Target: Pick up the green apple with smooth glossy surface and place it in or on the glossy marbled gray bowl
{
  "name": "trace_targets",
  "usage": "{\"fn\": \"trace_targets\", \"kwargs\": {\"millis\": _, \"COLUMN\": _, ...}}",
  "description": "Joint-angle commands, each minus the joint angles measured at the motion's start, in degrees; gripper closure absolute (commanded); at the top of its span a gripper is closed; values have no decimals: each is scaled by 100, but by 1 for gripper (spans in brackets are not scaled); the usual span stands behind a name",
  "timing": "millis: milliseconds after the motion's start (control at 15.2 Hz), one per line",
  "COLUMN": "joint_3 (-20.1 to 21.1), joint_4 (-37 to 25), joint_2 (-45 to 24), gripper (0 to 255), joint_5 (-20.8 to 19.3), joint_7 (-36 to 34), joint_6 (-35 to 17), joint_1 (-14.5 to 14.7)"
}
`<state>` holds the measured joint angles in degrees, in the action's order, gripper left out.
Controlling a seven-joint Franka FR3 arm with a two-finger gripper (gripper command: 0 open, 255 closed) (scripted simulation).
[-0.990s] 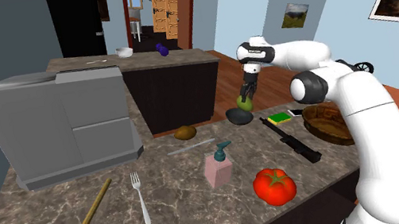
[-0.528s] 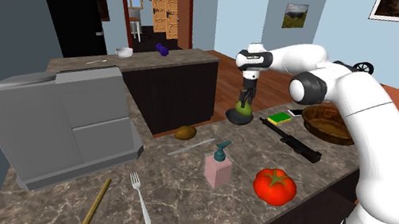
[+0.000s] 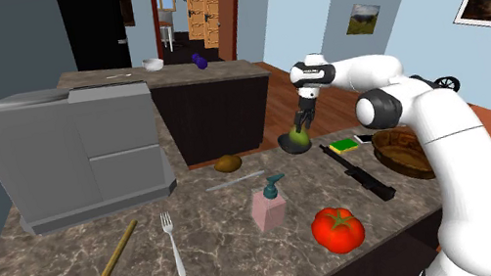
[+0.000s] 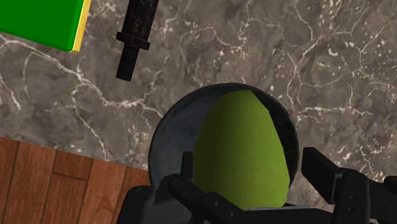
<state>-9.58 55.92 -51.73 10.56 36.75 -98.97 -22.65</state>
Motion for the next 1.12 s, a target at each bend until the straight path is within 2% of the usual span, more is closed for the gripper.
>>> {"fn": "trace_targets", "kwargs": {"millis": 0, "joint_3": 0, "joint_4": 0, "joint_2": 0, "gripper": 0, "joint_5": 0, "joint_7": 0, "joint_6": 0, "joint_1": 0}}
{"fn": "trace_targets", "kwargs": {"millis": 264, "joint_3": 0, "joint_4": 0, "joint_2": 0, "gripper": 0, "joint_5": 0, "joint_7": 0, "joint_6": 0, "joint_1": 0}}
{"fn": "trace_targets", "kwargs": {"millis": 528, "joint_3": 15, "joint_4": -1224, "joint_2": -278, "gripper": 0, "joint_5": -10, "joint_7": -82, "joint_6": 932, "joint_1": -135}}
{"fn": "trace_targets", "kwargs": {"millis": 1056, "joint_3": 17, "joint_4": -1229, "joint_2": -281, "gripper": 0, "joint_5": -11, "joint_7": -83, "joint_6": 935, "joint_1": -136}}
